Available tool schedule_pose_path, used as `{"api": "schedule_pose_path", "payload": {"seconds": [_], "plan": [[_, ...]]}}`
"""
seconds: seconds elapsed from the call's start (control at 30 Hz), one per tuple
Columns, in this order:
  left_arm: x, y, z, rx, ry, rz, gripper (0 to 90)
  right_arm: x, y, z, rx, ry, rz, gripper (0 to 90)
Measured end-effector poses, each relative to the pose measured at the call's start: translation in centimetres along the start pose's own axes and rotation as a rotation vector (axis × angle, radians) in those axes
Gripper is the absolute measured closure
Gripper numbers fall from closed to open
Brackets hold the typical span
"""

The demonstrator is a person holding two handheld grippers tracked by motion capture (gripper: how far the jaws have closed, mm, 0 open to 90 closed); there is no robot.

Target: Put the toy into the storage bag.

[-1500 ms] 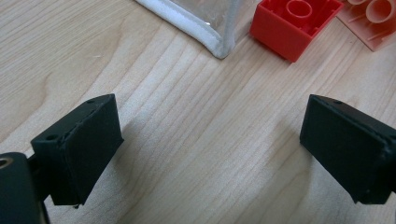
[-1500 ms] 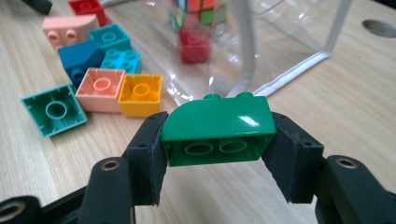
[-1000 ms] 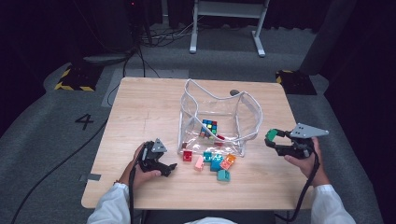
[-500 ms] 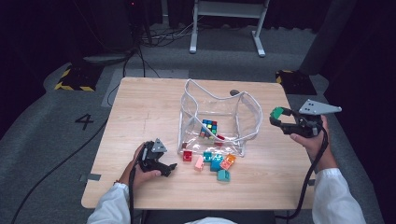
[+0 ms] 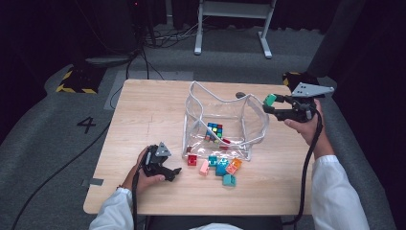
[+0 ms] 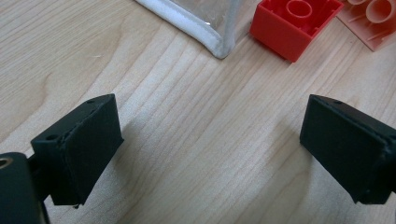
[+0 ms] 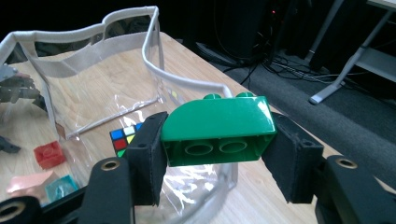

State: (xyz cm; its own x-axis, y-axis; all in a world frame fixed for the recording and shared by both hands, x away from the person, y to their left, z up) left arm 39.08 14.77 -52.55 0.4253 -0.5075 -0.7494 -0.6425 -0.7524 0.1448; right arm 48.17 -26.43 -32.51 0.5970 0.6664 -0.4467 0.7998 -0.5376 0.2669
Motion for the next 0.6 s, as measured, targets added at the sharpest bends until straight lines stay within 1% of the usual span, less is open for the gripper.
{"api": "schedule_pose_path", "payload": {"seconds": [0.1, 0.13, 0.23, 0.27, 0.33, 0.37, 0.4, 0.47, 0.5, 0.53, 0.6], "plan": [[0.0, 0.0, 0.0, 0.000, 0.000, 0.000, 5.6, 0.9, -0.5, -0.6, -0.025, -0.005, -0.022, 43.2], [0.0, 0.0, 0.0, 0.001, -0.001, 0.002, 5.6, 1.2, -0.7, -0.8, -0.022, -0.004, -0.036, 43.2], [0.0, 0.0, 0.0, 0.000, 0.000, 0.000, 5.6, 2.2, -1.1, -1.1, -0.034, -0.010, -0.067, 43.2], [0.0, 0.0, 0.0, 0.006, -0.001, 0.002, 5.6, 2.5, -1.3, -1.1, -0.041, -0.016, -0.075, 43.2], [0.0, 0.0, 0.0, 0.004, -0.001, 0.001, 5.6, 3.1, -1.6, -1.3, -0.050, -0.024, -0.094, 43.2], [0.0, 0.0, 0.0, 0.004, 0.000, 0.001, 5.6, 3.4, -1.8, -1.4, -0.044, -0.034, -0.105, 43.2], [0.0, 0.0, 0.0, 0.000, 0.000, 0.000, 5.6, 3.8, -1.9, -1.5, -0.078, -0.023, -0.117, 43.2], [0.0, 0.0, 0.0, 0.004, -0.001, 0.001, 5.6, 4.3, -2.3, -1.7, -0.082, -0.034, -0.134, 43.2], [0.0, 0.0, 0.0, 0.000, 0.000, 0.000, 5.6, 4.6, -2.4, -1.8, -0.096, -0.042, -0.150, 43.2], [0.0, 0.0, 0.0, 0.006, -0.002, 0.002, 5.6, 4.9, -2.5, -1.9, -0.105, -0.049, -0.160, 43.2], [0.0, 0.0, 0.0, 0.000, 0.000, 0.000, 5.6, 5.5, -2.7, -2.1, -0.126, -0.055, -0.176, 43.2]]}}
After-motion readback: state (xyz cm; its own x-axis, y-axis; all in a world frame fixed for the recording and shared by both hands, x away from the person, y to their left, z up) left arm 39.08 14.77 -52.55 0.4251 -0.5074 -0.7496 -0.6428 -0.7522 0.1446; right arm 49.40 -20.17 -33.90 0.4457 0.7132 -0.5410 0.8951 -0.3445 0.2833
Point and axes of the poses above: each handheld gripper's, and its own axes: x roughly forward along the jaws, z roughly out of its underside, y roughly to its right, the point moved 3 cm from there along x, roughly forward along the jaws, and after that the axes turned 10 degrees about -x, right-handed, at the moved point
